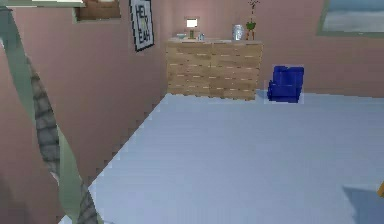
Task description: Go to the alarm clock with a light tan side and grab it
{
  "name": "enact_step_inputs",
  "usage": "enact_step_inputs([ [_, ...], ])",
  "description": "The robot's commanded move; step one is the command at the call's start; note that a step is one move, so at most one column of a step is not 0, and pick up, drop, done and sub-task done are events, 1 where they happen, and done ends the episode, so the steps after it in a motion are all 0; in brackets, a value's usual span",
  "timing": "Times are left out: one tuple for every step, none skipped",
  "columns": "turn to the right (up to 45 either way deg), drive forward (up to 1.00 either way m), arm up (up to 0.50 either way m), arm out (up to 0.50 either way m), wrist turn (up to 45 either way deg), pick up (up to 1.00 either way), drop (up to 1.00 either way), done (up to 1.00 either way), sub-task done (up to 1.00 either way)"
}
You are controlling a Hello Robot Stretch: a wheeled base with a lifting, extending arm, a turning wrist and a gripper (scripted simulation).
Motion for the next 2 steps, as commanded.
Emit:
enact_step_inputs([
  [3.0, 0.00, 0.00, 0.00, 0.0, 0.00, 0.00, 0.00, 0.00],
  [0.0, 0.10, 0.00, 0.00, 0.0, 0.00, 0.00, 0.00, 0.00],
])
